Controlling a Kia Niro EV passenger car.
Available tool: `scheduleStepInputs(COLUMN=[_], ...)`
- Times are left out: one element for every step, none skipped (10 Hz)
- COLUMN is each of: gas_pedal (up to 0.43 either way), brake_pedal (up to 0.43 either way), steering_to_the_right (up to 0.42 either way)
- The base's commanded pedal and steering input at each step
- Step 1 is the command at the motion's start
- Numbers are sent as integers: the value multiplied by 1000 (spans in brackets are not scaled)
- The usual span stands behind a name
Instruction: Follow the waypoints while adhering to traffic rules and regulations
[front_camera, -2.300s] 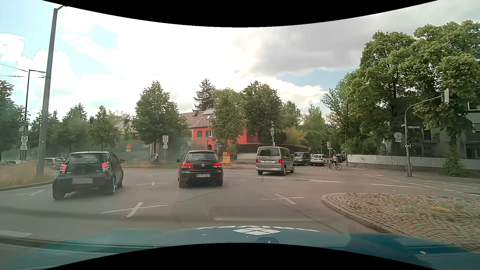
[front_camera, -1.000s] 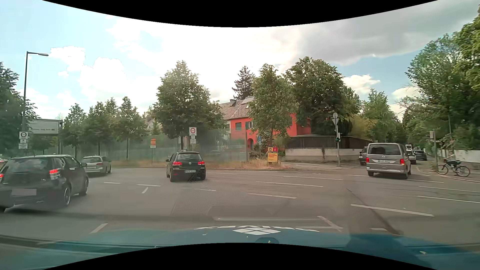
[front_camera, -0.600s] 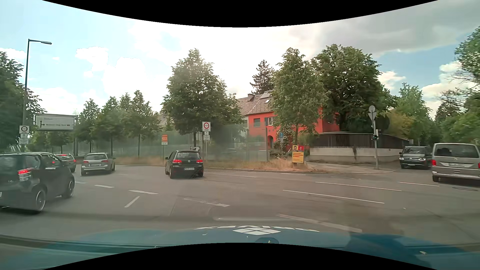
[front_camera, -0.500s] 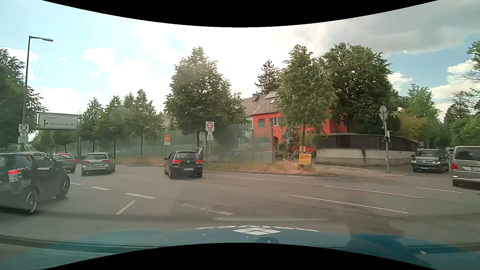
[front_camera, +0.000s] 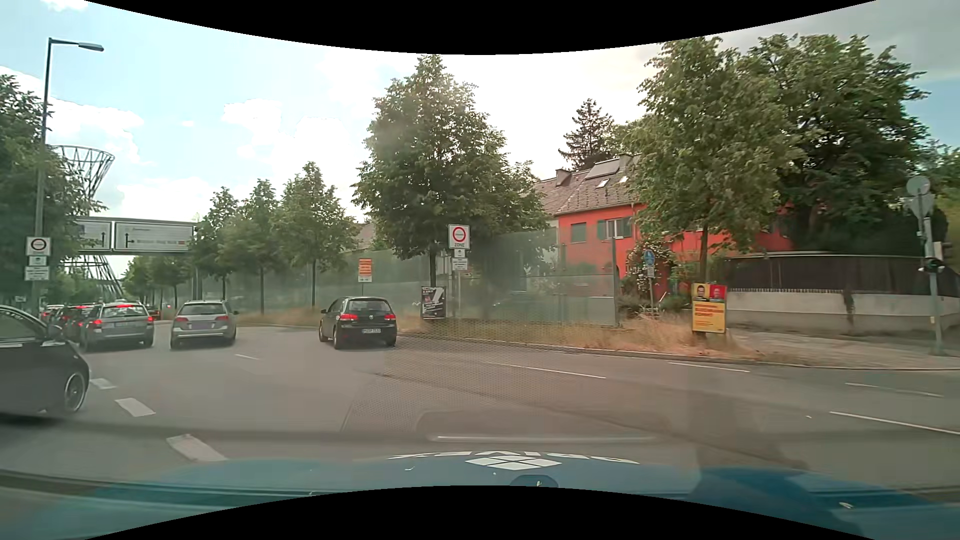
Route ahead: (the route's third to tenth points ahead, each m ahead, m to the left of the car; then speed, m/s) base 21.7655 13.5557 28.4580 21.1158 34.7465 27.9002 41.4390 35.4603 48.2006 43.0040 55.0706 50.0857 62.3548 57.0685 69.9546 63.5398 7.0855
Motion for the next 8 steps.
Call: scheduleStepInputs(gas_pedal=[169, 169, 169, 169, 169, 169, 177, 177], brake_pedal=[0, 0, 0, 0, 0, 0, 0, 0], steering_to_the_right=[-154, -154, -154, -154, -156, -160, -165, -167])
